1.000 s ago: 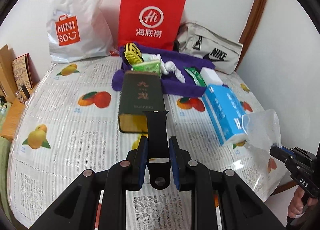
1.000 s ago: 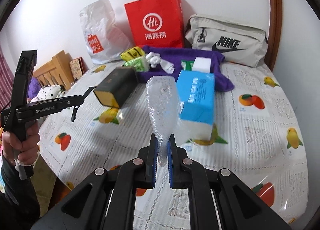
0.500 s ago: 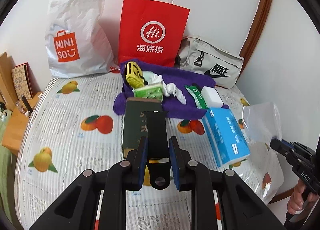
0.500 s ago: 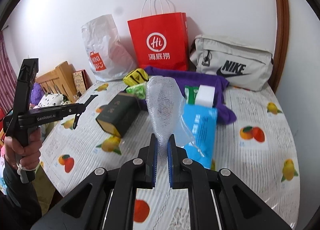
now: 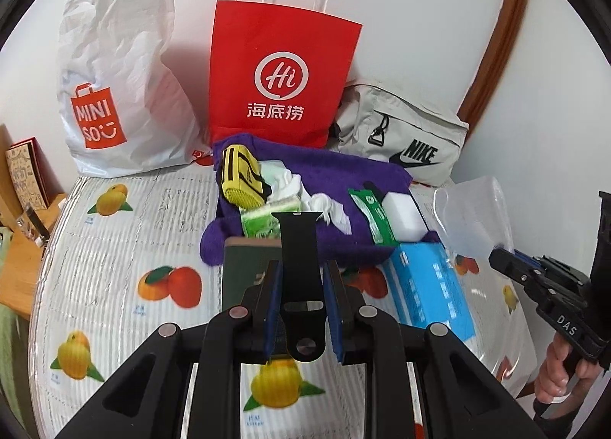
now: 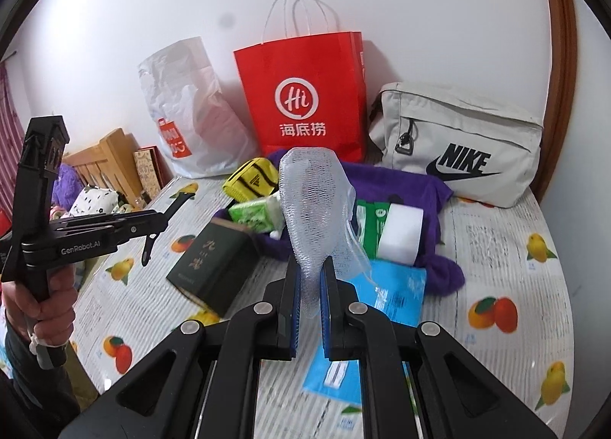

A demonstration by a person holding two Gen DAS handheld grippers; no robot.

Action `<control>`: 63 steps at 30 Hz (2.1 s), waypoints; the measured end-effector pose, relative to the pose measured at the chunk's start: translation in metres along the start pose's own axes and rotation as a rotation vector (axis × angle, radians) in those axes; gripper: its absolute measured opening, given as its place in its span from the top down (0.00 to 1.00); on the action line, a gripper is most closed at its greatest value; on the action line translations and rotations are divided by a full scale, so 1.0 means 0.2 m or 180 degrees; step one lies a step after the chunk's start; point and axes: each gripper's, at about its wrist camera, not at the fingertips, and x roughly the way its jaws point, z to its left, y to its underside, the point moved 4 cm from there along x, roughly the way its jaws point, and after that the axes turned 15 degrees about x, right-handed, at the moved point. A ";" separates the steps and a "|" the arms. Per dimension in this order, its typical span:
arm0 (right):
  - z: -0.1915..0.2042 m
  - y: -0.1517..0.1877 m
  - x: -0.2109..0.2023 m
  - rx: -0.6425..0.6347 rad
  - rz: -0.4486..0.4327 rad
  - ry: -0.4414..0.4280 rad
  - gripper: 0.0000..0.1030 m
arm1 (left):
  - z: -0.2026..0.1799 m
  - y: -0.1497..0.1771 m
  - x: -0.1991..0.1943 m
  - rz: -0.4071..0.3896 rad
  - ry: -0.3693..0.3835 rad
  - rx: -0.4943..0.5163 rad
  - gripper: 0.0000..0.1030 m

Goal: Organize soft objects
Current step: 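Carry the strap with the left tool while the right tool carries the mesh bag toward the towel, then release the mesh bag onto the towel with the right tool while the left tool releases the strap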

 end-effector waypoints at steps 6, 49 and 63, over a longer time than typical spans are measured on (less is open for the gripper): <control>-0.05 -0.12 0.12 0.0063 -0.0002 0.0046 0.91 | 0.06 -0.11 0.10 0.0007 0.0034 -0.0047 0.80; -0.29 -0.36 0.99 0.0046 0.0695 0.0335 0.88 | 0.16 -0.43 0.84 0.0435 0.0119 -0.0011 0.79; -0.33 -0.37 0.97 0.0166 0.0777 0.0205 0.61 | 0.19 -0.39 0.95 0.0558 0.0124 -0.0089 0.79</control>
